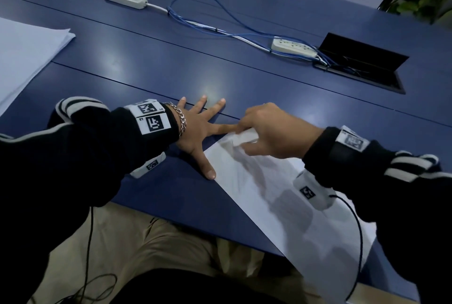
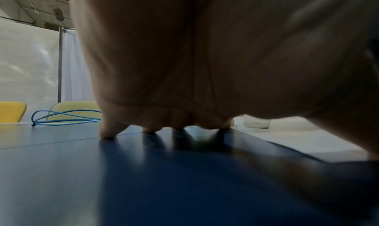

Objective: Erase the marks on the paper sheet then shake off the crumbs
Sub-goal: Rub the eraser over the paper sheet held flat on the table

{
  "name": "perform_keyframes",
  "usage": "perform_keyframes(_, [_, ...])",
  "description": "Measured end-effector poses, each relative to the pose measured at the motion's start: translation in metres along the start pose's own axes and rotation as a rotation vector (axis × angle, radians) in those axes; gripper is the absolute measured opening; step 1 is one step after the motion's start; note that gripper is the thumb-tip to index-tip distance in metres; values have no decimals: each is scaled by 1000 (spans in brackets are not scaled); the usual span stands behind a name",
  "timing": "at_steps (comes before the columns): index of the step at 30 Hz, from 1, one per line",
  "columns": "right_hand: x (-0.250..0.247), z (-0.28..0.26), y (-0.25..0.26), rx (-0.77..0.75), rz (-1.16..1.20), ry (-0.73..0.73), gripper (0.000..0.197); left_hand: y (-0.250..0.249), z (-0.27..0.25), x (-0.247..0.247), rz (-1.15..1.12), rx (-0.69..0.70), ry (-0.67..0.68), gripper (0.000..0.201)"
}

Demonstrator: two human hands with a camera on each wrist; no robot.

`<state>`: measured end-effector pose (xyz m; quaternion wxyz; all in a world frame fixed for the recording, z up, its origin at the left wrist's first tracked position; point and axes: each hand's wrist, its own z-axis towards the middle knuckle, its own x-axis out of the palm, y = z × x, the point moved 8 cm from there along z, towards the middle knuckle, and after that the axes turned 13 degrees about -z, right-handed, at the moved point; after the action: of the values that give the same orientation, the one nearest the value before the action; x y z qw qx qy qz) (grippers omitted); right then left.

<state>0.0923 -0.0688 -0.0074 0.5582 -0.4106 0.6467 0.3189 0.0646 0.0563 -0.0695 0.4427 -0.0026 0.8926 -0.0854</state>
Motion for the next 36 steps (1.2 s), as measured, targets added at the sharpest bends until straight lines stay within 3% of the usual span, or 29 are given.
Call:
perform_keyframes(3, [2, -7, 9, -7, 11, 0, 33, 1, 0, 0, -13, 7, 2, 124])
perform_keyframes(8, [15, -29, 40, -165, 100, 177, 37, 0, 2, 0, -44, 26, -10, 134])
perform_keyframes(15, [3, -8, 7, 22, 39, -47, 34, 0, -1, 0, -13, -4, 12, 121])
perform_keyframes(19, [13, -29, 26, -54, 87, 14, 32, 0, 0, -1, -28, 18, 12, 132])
perform_keyframes(24, [12, -40, -3, 70, 127, -23, 40, -6, 2, -10, -18, 51, 23, 139])
perform_keyframes(27, [13, -42, -5, 92, 136, -22, 44, -12, 4, -10, -17, 101, 33, 135])
perform_keyframes(30, [10, -37, -4, 100, 116, -2, 35, -10, 6, -5, -18, 98, 49, 131])
perform_keyframes(36, [8, -15, 9, 54, 81, -59, 39, -8, 8, -4, 3, 49, 51, 135])
